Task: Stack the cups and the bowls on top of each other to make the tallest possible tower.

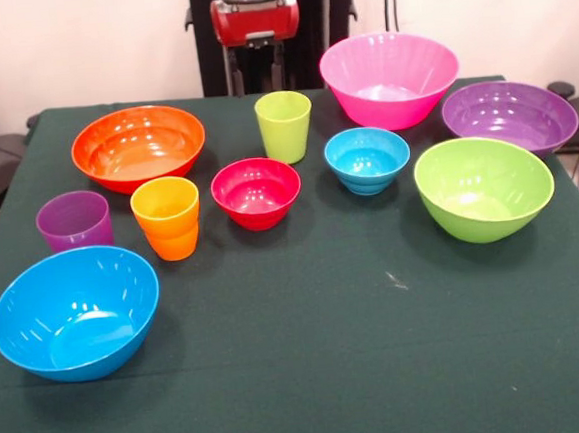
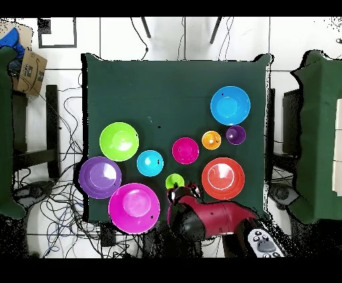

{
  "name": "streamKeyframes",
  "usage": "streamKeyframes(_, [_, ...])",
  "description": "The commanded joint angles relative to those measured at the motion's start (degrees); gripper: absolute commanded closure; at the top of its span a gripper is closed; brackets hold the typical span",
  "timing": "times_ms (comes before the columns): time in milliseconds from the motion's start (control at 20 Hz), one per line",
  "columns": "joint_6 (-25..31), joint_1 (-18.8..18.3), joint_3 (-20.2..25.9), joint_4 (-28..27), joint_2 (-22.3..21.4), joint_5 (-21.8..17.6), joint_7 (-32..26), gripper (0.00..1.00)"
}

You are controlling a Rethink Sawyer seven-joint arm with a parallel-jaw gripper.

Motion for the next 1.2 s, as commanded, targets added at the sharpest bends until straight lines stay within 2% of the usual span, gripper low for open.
streamKeyframes(50, [9.77,-1.87,9.09,0.29,-4.13,4.68,3.42,0.00])
streamKeyframes(500, [8.24,-0.87,7.63,-0.72,-2.84,3.67,3.77,0.00])
streamKeyframes(1200, [3.56,1.53,4.66,-3.82,2.20,1.86,5.37,0.00])
